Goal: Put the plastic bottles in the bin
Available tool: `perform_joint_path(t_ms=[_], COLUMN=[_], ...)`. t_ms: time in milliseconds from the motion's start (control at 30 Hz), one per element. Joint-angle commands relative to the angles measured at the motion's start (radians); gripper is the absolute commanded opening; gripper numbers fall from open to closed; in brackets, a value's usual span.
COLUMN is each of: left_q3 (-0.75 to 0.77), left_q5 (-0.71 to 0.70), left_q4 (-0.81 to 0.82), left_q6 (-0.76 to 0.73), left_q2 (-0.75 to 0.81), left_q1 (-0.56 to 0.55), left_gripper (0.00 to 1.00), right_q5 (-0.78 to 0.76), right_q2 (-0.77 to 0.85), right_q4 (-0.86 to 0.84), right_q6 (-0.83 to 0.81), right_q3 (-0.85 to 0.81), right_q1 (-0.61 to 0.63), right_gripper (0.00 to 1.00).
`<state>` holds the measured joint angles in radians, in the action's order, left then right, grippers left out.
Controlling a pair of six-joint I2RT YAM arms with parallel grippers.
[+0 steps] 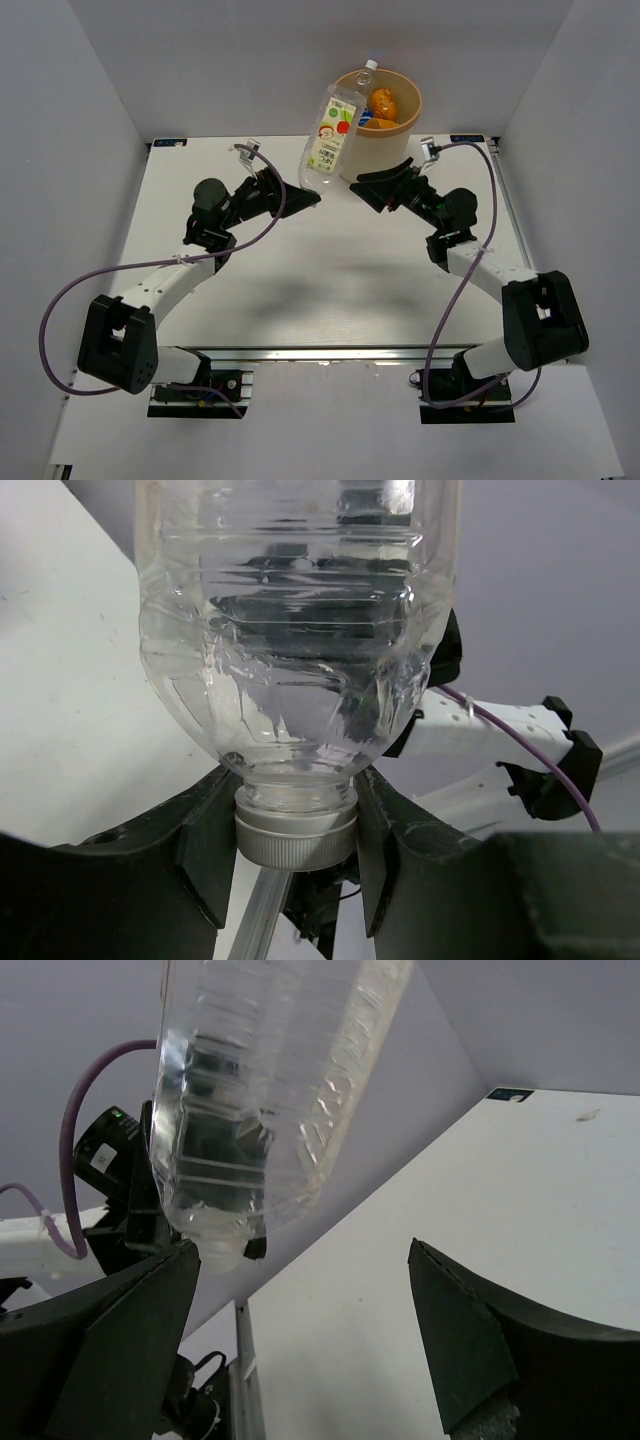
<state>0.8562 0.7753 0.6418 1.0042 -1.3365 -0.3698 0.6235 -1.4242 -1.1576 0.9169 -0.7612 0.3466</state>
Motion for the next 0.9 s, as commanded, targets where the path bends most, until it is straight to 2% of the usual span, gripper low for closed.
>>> perform_joint_path(t_ms=[0,100,233,400,500,633,700,867], left_q3=[-0.028,-0.036,-0.016,-0.022,-0.020,-0.019,-0.017,-0.022], left_q5=[0.013,0.019,0.009,0.035,-0.001,0.018,0.010,0.018], left_q4=[0.055,0.065,-0.007,0.045,-0.028,-0.004,-0.005,0.002], left_q6=[0.031,0.034,-0.010,0.017,-0.030,-0.012,-0.016,-0.009], left_q2=[0.026,0.026,0.028,0.039,0.062,0.071,0.080,0.089], left_q1=[-0.009,-0.011,-0.012,-0.027,-0.032,-0.035,-0.035,-0.040], left_gripper=[0.00,0.00,0.00,0.00,0.00,0.00,0.00,0.00], right_q5=[0.015,0.013,0.022,0.010,-0.001,-0.050,-0.082,-0.128], right_q2=[-0.024,-0.053,-0.064,-0.094,-0.127,-0.110,-0.082,-0.077], right_q4=[-0.126,-0.137,-0.191,-0.128,-0.071,0.010,0.117,0.150], right_q6=[0.062,0.075,0.089,0.068,0.076,0.034,-0.024,-0.066], right_q3=[-0.090,-0.128,-0.144,-0.200,-0.253,-0.254,-0.250,-0.248], right_q1=[0.037,0.048,0.069,0.089,0.091,0.106,0.112,0.120], right_gripper=[0.89,0.89,0.89,0.89,0.89,0.89,0.89,0.89])
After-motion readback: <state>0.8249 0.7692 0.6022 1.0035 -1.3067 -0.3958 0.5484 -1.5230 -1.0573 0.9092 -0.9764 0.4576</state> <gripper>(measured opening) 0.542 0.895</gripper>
